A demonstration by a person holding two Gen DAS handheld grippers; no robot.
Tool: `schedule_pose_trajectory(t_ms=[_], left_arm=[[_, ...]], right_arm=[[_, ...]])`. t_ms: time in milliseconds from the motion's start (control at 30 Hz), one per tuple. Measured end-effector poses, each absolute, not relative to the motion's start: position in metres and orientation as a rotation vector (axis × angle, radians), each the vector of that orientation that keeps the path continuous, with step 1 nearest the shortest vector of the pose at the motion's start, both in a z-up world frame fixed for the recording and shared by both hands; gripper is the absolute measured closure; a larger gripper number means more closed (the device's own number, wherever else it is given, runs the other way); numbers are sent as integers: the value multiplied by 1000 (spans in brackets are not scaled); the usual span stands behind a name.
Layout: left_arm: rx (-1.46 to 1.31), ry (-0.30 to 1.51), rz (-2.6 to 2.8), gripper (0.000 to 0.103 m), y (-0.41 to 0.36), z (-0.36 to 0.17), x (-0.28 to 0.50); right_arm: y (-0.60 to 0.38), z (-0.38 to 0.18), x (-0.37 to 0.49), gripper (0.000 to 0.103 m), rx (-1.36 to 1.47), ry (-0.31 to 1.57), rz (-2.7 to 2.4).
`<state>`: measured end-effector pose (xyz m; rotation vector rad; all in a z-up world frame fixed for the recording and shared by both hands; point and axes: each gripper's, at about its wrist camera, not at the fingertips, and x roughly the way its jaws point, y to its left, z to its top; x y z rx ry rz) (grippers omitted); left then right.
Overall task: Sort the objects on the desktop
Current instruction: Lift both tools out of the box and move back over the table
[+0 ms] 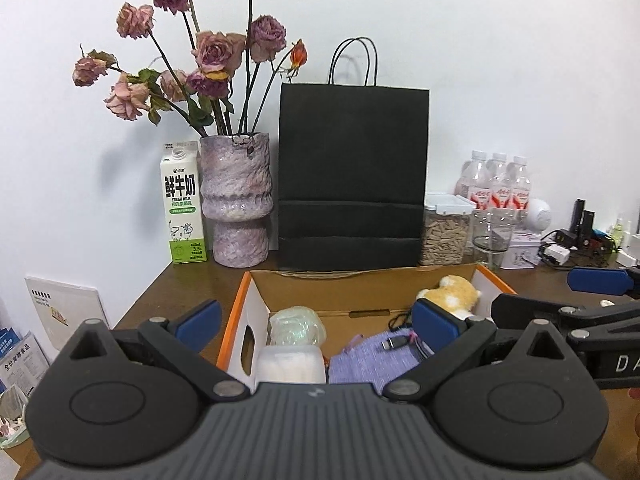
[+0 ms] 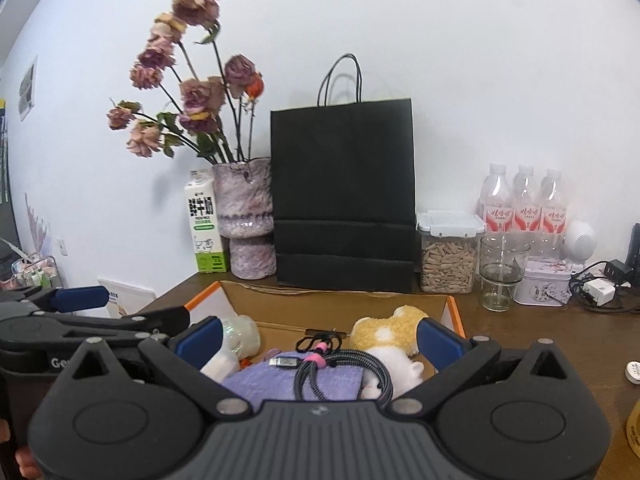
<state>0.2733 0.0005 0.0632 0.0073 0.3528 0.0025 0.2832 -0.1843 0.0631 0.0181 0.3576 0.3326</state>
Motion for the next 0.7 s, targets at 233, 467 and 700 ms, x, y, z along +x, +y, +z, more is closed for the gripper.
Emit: schedule_pose_trajectory(t_ms=[233, 467, 700], left_arm=[[27, 347, -14, 0, 4, 62, 230], [30, 374, -19, 0, 12, 48, 193], [29, 434, -17, 0, 20, 27, 170]], right_arm=[[-187, 54, 237, 0, -9, 367, 340], [-189, 31, 200, 0, -35, 409, 344], [-185, 8, 177, 0, -60, 472, 352]])
